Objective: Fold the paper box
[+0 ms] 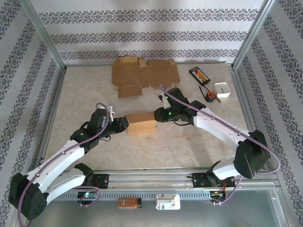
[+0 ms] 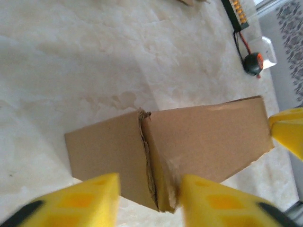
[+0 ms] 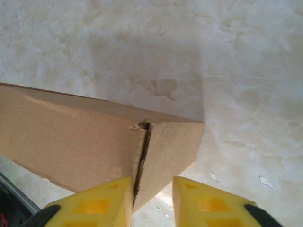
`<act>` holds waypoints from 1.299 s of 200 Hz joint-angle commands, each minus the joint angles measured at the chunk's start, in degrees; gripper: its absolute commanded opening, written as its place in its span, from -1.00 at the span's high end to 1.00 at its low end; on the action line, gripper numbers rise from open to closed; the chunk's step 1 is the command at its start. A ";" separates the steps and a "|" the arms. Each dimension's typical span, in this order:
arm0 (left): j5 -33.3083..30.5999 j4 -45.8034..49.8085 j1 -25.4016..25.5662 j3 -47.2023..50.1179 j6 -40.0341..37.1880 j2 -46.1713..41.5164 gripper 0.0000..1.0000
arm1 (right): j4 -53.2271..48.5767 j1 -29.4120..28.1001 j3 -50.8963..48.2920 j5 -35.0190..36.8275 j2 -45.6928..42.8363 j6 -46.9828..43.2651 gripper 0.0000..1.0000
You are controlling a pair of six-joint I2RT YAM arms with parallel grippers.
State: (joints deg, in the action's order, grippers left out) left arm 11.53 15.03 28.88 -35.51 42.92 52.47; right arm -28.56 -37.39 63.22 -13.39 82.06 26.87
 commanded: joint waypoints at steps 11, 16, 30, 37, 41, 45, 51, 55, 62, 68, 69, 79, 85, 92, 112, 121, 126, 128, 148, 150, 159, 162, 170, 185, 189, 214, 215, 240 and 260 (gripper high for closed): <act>-0.21 3.88 0.58 -4.11 -2.91 -0.46 -0.29 | -1.25 -0.85 1.38 -0.38 -1.98 -0.09 0.19; -0.55 3.43 0.57 -4.20 -3.10 -0.54 -0.35 | -0.71 -0.78 1.46 -0.23 -2.03 -0.14 0.15; -1.65 1.62 0.56 -4.06 -3.36 -0.48 -0.49 | 0.31 -0.48 2.34 0.48 -1.44 -0.06 0.04; -2.34 0.71 0.56 -4.04 -3.45 -0.03 -0.53 | 0.74 -0.32 3.03 0.47 -0.70 -0.10 0.01; -2.66 0.35 0.59 -4.04 -3.45 0.29 -0.54 | 0.91 -0.21 3.40 0.47 -0.22 -0.13 0.00; -2.88 0.10 0.56 -4.17 -3.48 0.69 -0.55 | 1.03 -0.16 3.83 0.39 0.39 -0.18 -0.01; -2.79 -0.40 0.56 -4.35 -3.37 1.44 -0.56 | 1.14 -0.02 4.37 0.13 1.24 -0.32 -0.02; -2.55 -0.68 0.56 -4.38 -3.37 1.94 -0.57 | 1.20 -0.04 4.72 -0.15 1.78 -0.38 -0.02; -2.10 -1.23 0.56 -4.57 -3.24 2.86 -0.59 | 1.43 -0.03 5.10 -0.75 2.72 -0.50 -0.02; -1.70 -1.60 0.56 -4.60 -3.05 3.56 -0.59 | 1.75 0.02 5.16 -1.16 3.41 -0.38 -0.02; -1.65 -1.68 0.56 -4.59 -2.99 3.63 -0.59 | 1.80 -0.02 5.16 -1.27 3.52 -0.35 -0.02; -0.72 -2.41 0.56 -4.40 -2.56 4.71 -0.55 | 2.33 -0.14 5.20 -2.12 4.42 -0.09 -0.02; 0.00 -2.98 0.60 -4.19 -2.22 5.15 -0.49 | 2.35 -0.21 5.07 -2.59 4.75 -0.02 -0.01; 1.42 -3.62 0.57 -3.84 -1.76 5.70 -0.40 | 2.21 -0.30 4.95 -3.13 5.10 0.04 0.03; 6.85 -3.75 0.56 -3.00 -1.46 6.02 -0.16 | 1.54 -0.91 3.10 -3.89 4.14 0.16 0.20; 9.12 -2.81 0.69 -2.61 -1.36 5.41 -0.08 | 1.08 -1.13 1.63 -3.98 2.54 0.35 0.27; 10.41 -2.48 0.65 -2.19 -1.15 4.86 -0.05 | 0.92 -1.32 0.55 -3.85 1.64 0.63 0.30; 10.98 -2.42 0.67 -1.98 -1.12 4.62 -0.04 | 0.88 -1.43 0.12 -3.84 1.09 0.81 0.32; 15.22 -2.96 1.37 1.05 1.85 0.96 0.05 | 0.34 -2.93 -4.53 -3.75 -4.45 2.96 0.38; 15.50 -2.98 1.51 1.36 2.25 0.51 0.06 | 0.23 -3.10 -4.98 -3.75 -4.98 3.24 0.38; 16.19 -2.71 2.39 2.75 3.51 -1.52 0.07 | -0.59 -3.96 -6.93 -3.73 -7.27 4.26 0.38; 16.17 -2.41 2.74 3.07 3.91 -2.14 0.07 | -0.98 -4.25 -7.54 -3.63 -8.01 4.72 0.37; 15.59 -1.23 3.87 3.99 4.80 -3.70 0.07 | -1.94 -4.99 -9.07 -3.32 -9.87 5.83 0.35; 13.06 2.35 6.40 4.57 5.38 -6.75 0.00 | -3.52 -5.93 -12.17 -3.14 -12.86 8.11 0.27; 12.23 3.35 6.90 4.57 5.35 -7.56 -0.05 | -3.79 -6.03 -12.87 -3.17 -13.58 8.61 0.25; 6.75 5.58 8.56 4.57 4.73 -9.91 -0.40 | -3.33 -6.19 -15.63 -1.59 -16.81 10.94 0.06; 6.62 5.52 8.60 4.57 4.72 -9.92 -0.41 | -3.25 -6.20 -15.69 -1.48 -16.87 10.98 0.06; 4.94 4.81 8.72 4.36 4.30 -6.66 -0.55 | -1.93 -6.02 -16.72 -1.26 -14.91 11.29 -0.14; 2.85 5.34 9.87 4.96 5.02 -2.64 -0.69 | -0.97 -6.16 -17.40 -2.68 -11.16 10.77 -0.28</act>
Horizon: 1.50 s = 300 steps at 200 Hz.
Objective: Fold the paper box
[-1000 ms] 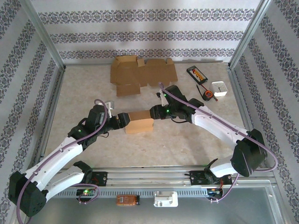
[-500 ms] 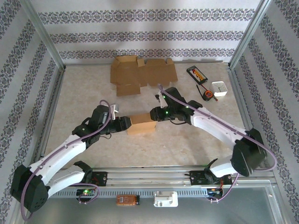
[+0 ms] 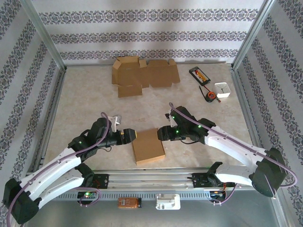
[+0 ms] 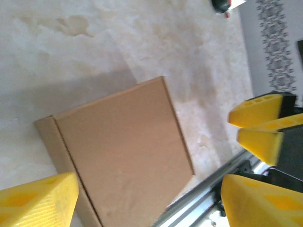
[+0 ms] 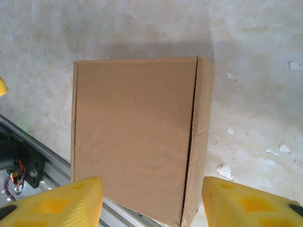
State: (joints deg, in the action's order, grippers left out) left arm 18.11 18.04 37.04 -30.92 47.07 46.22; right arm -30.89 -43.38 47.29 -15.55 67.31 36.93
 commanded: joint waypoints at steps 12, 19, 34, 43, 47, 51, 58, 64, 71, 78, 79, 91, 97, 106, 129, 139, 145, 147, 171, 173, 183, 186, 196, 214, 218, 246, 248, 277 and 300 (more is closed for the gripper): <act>-4.07 0.73 2.86 1.23 1.47 5.71 -0.73 | 2.95 -0.38 -2.22 -1.15 6.26 0.43 -0.37; -3.81 -1.05 3.61 1.83 2.33 6.77 -0.74 | 3.86 -0.51 -2.68 -1.52 7.32 0.50 -0.40; -1.99 -6.32 5.15 3.35 4.50 9.26 -0.71 | 6.30 -0.83 -3.51 -3.43 9.78 0.90 -0.44; -0.44 -10.27 6.07 4.12 6.07 11.36 -0.65 | 7.43 -1.30 -3.77 -4.41 11.20 1.19 -0.45; 0.26 -12.11 6.59 4.45 6.82 12.39 -0.61 | 7.82 -1.42 -3.86 -4.86 11.78 1.30 -0.45; 0.90 -13.85 7.06 4.61 7.42 13.50 -0.58 | 8.29 -1.68 -3.87 -5.53 12.44 1.43 -0.45; 2.04 -17.04 8.02 4.72 8.37 15.64 -0.51 | 9.01 -1.96 -3.80 -6.78 13.55 1.61 -0.44; 2.56 -19.18 8.95 4.50 9.00 17.60 -0.46 | 9.54 -2.26 -3.70 -7.40 14.25 1.95 -0.40; 3.03 -21.27 9.90 3.94 9.33 19.88 -0.40 | 10.31 -2.62 -3.68 -7.82 14.75 2.44 -0.34; 3.20 -22.68 10.83 3.01 9.25 22.41 -0.34 | 11.35 -2.75 -3.89 -7.70 14.70 3.21 -0.32; 3.18 -22.91 10.98 2.86 9.21 22.77 -0.33 | 11.45 -2.76 -3.92 -7.59 14.70 3.36 -0.31; 2.99 -24.70 12.08 1.00 8.43 26.69 -0.24 | 13.02 -2.62 -4.75 -5.15 13.66 5.34 -0.19; 2.54 -25.65 12.39 0.08 7.96 28.73 -0.21 | 13.86 -2.50 -5.46 -3.26 12.75 6.41 -0.14; 1.79 -27.05 12.53 -1.51 7.49 31.69 -0.18 | 15.21 -1.72 -6.59 -0.61 11.28 7.91 -0.07; -1.26 -31.59 12.53 -6.66 5.72 39.88 -0.14 | 17.89 2.37 -9.10 5.02 8.03 10.59 -0.06; -2.19 -34.12 12.53 -9.95 4.38 44.22 -0.13 | 18.49 4.91 -9.65 7.13 7.35 10.27 -0.06; -2.49 -35.81 12.53 -12.36 3.38 47.17 -0.12 | 18.74 6.70 -9.71 8.09 7.15 9.73 -0.06; -2.54 -36.44 12.53 -12.93 3.05 48.26 -0.12 | 18.87 7.29 -9.68 8.41 7.07 9.47 -0.06; -3.67 -40.75 11.80 -25.26 0.90 61.43 -0.10 | 20.89 14.33 -8.02 12.59 7.62 6.16 -0.06; -3.62 -40.90 11.65 -26.48 0.76 62.74 -0.10 | 21.08 14.93 -7.79 12.83 7.76 5.92 -0.06; -3.67 -41.04 11.22 -32.51 -0.08 68.15 -0.07 | 22.72 17.49 -6.45 14.61 8.45 3.33 -0.07; -4.03 -40.75 11.14 -34.35 -0.48 69.59 -0.06 | 23.39 18.24 -6.06 15.04 8.86 2.49 -0.07; -5.55 -39.11 11.12 -40.15 -2.51 73.83 -0.04 | 24.57 20.62 -4.03 16.56 10.55 0.44 -0.08; -9.34 -34.42 11.12 -51.06 -7.20 79.87 -0.02 | 25.28 24.80 0.25 18.04 15.00 -3.57 -0.09; -10.25 -33.69 11.05 -53.00 -7.94 80.98 -0.01 | 25.25 25.86 1.21 17.79 16.05 -4.21 -0.09; -14.20 -31.89 11.04 -63.94 -11.13 88.18 0.00 | 25.72 31.20 6.92 18.51 23.15 -9.71 -0.12; -14.34 -31.85 11.04 -64.45 -11.12 88.63 -0.01 | 25.71 31.52 7.33 18.33 23.73 -10.21 -0.12; -14.90 -31.97 11.12 -69.52 -8.88 93.43 -0.03 | 24.55 35.41 12.98 16.00 31.44 -14.92 -0.20; -14.98 -32.43 11.13 -70.36 -7.91 94.60 -0.19 | 23.27 38.07 17.31 11.41 36.21 -13.70 -0.23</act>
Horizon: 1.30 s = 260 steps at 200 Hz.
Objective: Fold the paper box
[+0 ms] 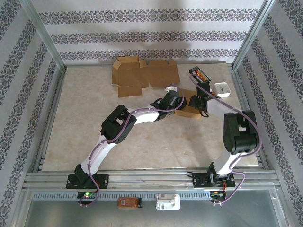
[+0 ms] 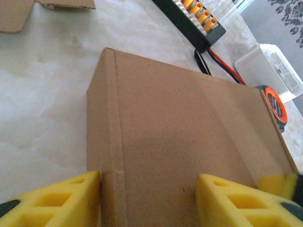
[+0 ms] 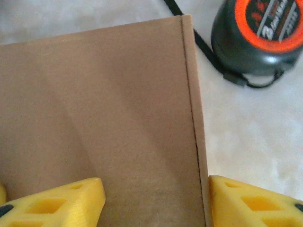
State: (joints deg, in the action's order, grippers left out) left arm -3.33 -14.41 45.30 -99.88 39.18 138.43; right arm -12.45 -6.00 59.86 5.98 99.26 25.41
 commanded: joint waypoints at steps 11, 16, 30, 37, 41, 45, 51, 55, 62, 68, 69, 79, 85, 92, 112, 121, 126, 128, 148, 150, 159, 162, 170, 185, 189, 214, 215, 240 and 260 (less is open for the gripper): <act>6.77 -0.02 2.87 -0.84 -0.72 1.47 -0.33 | 4.19 0.99 6.29 -10.55 4.90 -1.94 -0.26; 6.72 0.19 2.78 -0.29 -1.36 0.63 -0.39 | 4.02 0.99 6.68 -10.43 4.89 -2.06 -0.28; 4.58 0.11 2.69 3.04 -3.31 -3.05 -0.52 | 3.34 0.99 7.84 -9.21 4.22 -2.43 -0.35; 3.54 -0.84 2.48 5.26 -4.04 -5.17 -0.56 | 2.54 0.99 8.42 -8.40 3.67 -2.66 -0.38; 3.14 -1.43 2.36 6.57 -4.31 -6.43 -0.59 | 2.18 1.07 8.79 -8.13 3.42 -2.87 -0.40; 2.85 -2.04 2.11 7.88 -4.45 -7.70 -0.61 | 1.82 1.08 9.07 -8.02 3.01 -3.18 -0.42; 2.60 -2.87 1.70 9.65 -4.47 -9.47 -0.64 | 1.18 1.08 9.64 -7.68 2.50 -3.63 -0.49; 2.75 -3.18 1.33 10.71 -4.46 -10.60 -0.66 | 0.64 1.08 10.08 -7.48 2.13 -3.77 -0.55; 3.26 -3.20 0.59 12.25 -4.22 -12.59 -0.69 | -0.57 1.08 10.96 -7.37 1.47 -4.11 -0.68; 3.48 -3.09 0.01 13.64 -4.03 -14.38 -0.70 | -1.49 1.03 11.54 -7.67 0.80 -4.40 -0.80; 3.54 -3.08 -0.14 13.87 -4.03 -14.71 -0.70 | -1.64 1.01 11.66 -7.66 0.74 -4.45 -0.81; 3.71 -3.15 -1.37 16.42 -4.01 -17.85 -0.73 | -2.33 0.99 12.12 -8.43 -0.91 -4.58 -0.89; 3.75 -3.40 -2.09 18.11 -4.09 -19.85 -0.74 | -2.46 0.86 12.04 -9.28 -2.00 -4.54 -0.92; 3.82 -3.43 -3.05 20.06 -3.99 -22.31 -0.75 | -2.62 0.61 11.96 -10.26 -3.43 -4.34 -0.93; 4.20 -3.31 -6.32 26.16 -2.47 -29.29 -0.76 | -2.97 -1.44 11.51 -13.69 -7.56 -4.18 -0.94; 4.66 -2.96 -8.11 28.88 -1.10 -32.33 -0.75 | -3.22 -2.83 11.43 -15.54 -9.30 -4.19 -0.94; 5.02 -2.78 -9.36 30.28 -0.11 -33.90 -0.75 | -3.28 -3.78 11.38 -16.48 -10.23 -4.31 -0.94; 5.14 -2.74 -9.88 30.97 0.38 -34.52 -0.75 | -3.35 -4.18 11.28 -16.82 -10.54 -4.42 -0.94; 7.80 -3.41 -15.78 37.13 5.79 -39.70 -0.72 | -3.96 -8.98 11.43 -19.14 -13.49 -5.26 -0.94; 7.99 -3.59 -16.41 37.70 6.11 -40.14 -0.71 | -4.11 -9.57 11.47 -19.24 -13.73 -5.43 -0.94; 8.49 -4.26 -19.06 40.38 7.72 -41.84 -0.70 | -4.59 -12.11 11.77 -19.42 -14.37 -5.82 -0.95; 8.44 -4.43 -19.86 41.10 8.06 -42.28 -0.70 | -4.84 -13.12 11.90 -19.37 -14.58 -5.96 -0.95; 8.35 -4.49 -22.18 42.63 8.60 -43.48 -0.69 | -5.83 -15.55 12.59 -19.34 -14.85 -6.75 -0.96; 7.95 -4.26 -26.15 44.07 8.56 -44.05 -0.67 | -9.46 -19.36 14.90 -20.16 -14.64 -8.35 -0.96; 8.08 -3.94 -27.38 44.02 8.59 -43.76 -0.67 | -10.28 -20.23 15.44 -20.54 -14.59 -8.59 -0.96; 9.69 -2.64 -34.23 41.07 7.64 -38.62 -0.66 | -13.17 -24.72 16.78 -23.88 -14.95 -8.97 -0.96; 9.72 -2.64 -34.49 40.94 7.61 -38.30 -0.66 | -13.24 -24.87 16.78 -23.98 -15.01 -8.97 -0.96; 12.87 -2.13 -39.59 34.56 6.41 -29.54 -0.67 | -15.10 -27.25 16.79 -24.33 -16.91 -9.07 -0.96; 18.21 -5.03 -41.98 29.58 8.15 -23.31 -0.71 | -16.65 -27.66 16.37 -23.44 -18.68 -9.09 -0.96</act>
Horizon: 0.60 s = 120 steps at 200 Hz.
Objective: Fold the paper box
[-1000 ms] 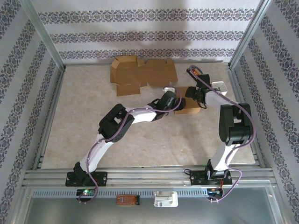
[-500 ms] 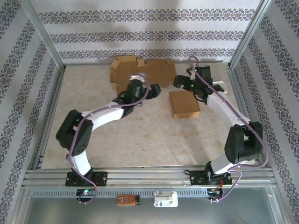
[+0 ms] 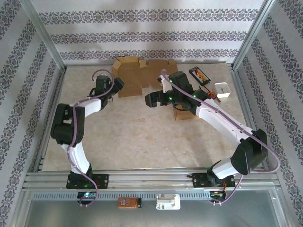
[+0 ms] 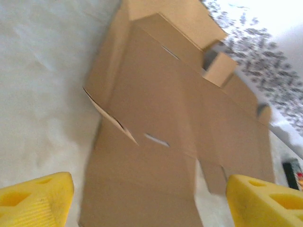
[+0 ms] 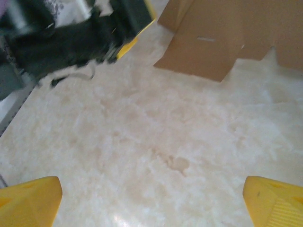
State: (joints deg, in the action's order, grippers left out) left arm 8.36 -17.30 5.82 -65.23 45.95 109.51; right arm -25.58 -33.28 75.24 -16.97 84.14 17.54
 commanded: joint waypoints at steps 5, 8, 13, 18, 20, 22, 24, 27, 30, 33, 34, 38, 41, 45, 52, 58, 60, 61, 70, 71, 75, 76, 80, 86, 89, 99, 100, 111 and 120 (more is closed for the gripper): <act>7.55 -2.51 -2.84 -6.35 2.03 6.90 -0.72 | -3.70 -0.45 0.77 -0.01 -3.99 -1.22 -0.96; 8.20 -3.08 -3.02 -7.11 2.14 7.66 -0.72 | -3.88 -0.47 0.63 0.16 -4.34 -1.22 -0.96; 9.15 -3.93 -3.22 -8.34 2.15 8.96 -0.72 | -4.09 -0.47 0.38 0.43 -4.71 -1.24 -0.96; 9.60 -3.94 -3.40 -9.71 2.27 10.05 -0.73 | -4.30 -0.47 0.20 0.74 -5.13 -1.32 -0.96; 9.82 -3.74 -3.44 -10.26 2.38 10.42 -0.73 | -4.43 -0.45 0.07 0.85 -5.30 -1.36 -0.96; 10.05 -3.50 -3.51 -10.84 2.47 10.93 -0.73 | -4.46 -0.47 -0.08 1.01 -5.48 -1.37 -0.96; 10.30 -3.10 -3.58 -11.44 2.63 11.23 -0.73 | -4.58 -0.47 -0.09 1.25 -5.63 -1.37 -0.96; 10.67 -2.63 -3.67 -12.28 2.71 11.98 -0.72 | -4.68 -0.47 -0.20 1.42 -5.71 -1.43 -0.96; 11.10 -2.07 -3.75 -13.15 2.75 12.62 -0.70 | -4.87 -0.47 -0.39 1.68 -5.97 -1.45 -0.96; 11.46 -1.47 -3.80 -14.02 2.72 13.22 -0.69 | -4.99 -0.49 -0.58 2.05 -6.26 -1.60 -0.96; 11.62 -1.27 -3.80 -14.30 2.73 13.38 -0.68 | -5.04 -0.48 -0.65 2.09 -6.35 -1.57 -0.96; 11.91 -0.48 -3.89 -15.23 2.65 14.00 -0.65 | -5.15 -0.47 -0.85 2.41 -6.62 -1.61 -0.96; 12.04 0.29 -3.89 -15.94 2.63 14.46 -0.63 | -5.18 -0.47 -1.07 2.69 -6.81 -1.63 -0.96; 12.10 1.10 -3.89 -16.70 2.51 14.88 -0.59 | -5.30 -0.47 -1.35 2.98 -7.08 -1.63 -0.96; 12.33 2.53 -3.89 -17.72 2.36 15.60 -0.51 | -5.29 -0.47 -1.85 3.60 -7.54 -1.63 -0.96; 12.61 3.39 -3.89 -18.35 2.37 15.95 -0.44 | -5.43 -0.47 -2.13 3.90 -7.85 -1.64 -0.96; 12.75 3.65 -3.89 -18.53 2.36 15.98 -0.42 | -5.46 -0.49 -2.23 3.95 -8.00 -1.63 -0.96; 12.74 3.75 -3.89 -18.57 2.37 15.99 -0.41 | -5.45 -0.48 -2.31 4.00 -8.06 -1.63 -0.96; 12.84 4.55 -3.90 -18.79 2.37 16.04 -0.27 | -5.44 -0.47 -2.67 4.27 -8.54 -1.53 -0.96; 12.88 4.64 -3.94 -18.79 2.38 16.02 -0.25 | -5.44 -0.47 -2.70 4.25 -8.59 -1.45 -0.96; 12.91 4.91 -3.90 -18.81 2.25 15.88 -0.19 | -5.39 -0.47 -2.93 4.38 -8.77 -1.46 -0.96; 12.95 5.00 -3.94 -18.84 2.23 15.89 -0.17 | -5.37 -0.47 -3.01 4.39 -8.84 -1.41 -0.96; 12.96 5.42 -3.95 -18.92 2.15 15.77 -0.11 | -5.35 -0.47 -3.07 4.49 -8.97 -1.33 -0.96; 13.04 6.25 -3.98 -19.00 1.73 15.56 -0.02 | -5.29 -0.47 -3.24 4.63 -9.23 -1.28 -0.96; 13.02 6.69 -3.98 -19.09 1.57 15.36 0.01 | -5.27 -0.47 -3.26 4.61 -9.32 -1.21 -0.96; 12.84 8.01 -3.98 -19.14 0.41 14.76 0.16 | -5.18 -0.47 -3.35 4.67 -9.57 -1.15 -0.96; 12.74 8.26 -3.98 -19.14 0.30 14.67 0.17 | -5.18 -0.47 -3.35 4.67 -9.59 -1.13 -0.96; 11.82 10.09 -3.98 -18.98 -1.20 13.88 0.35 | -5.22 -0.47 -3.26 4.67 -9.75 -1.03 -0.96; 11.19 11.05 -3.94 -18.75 -2.67 13.16 0.51 | -5.18 -0.47 -3.18 4.67 -9.86 -1.01 -0.96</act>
State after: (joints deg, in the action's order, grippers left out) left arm 19.94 -11.77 2.15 -83.29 46.81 125.21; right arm -30.48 -33.54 72.55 -13.61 75.81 16.91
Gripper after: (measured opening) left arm 0.331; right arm 0.980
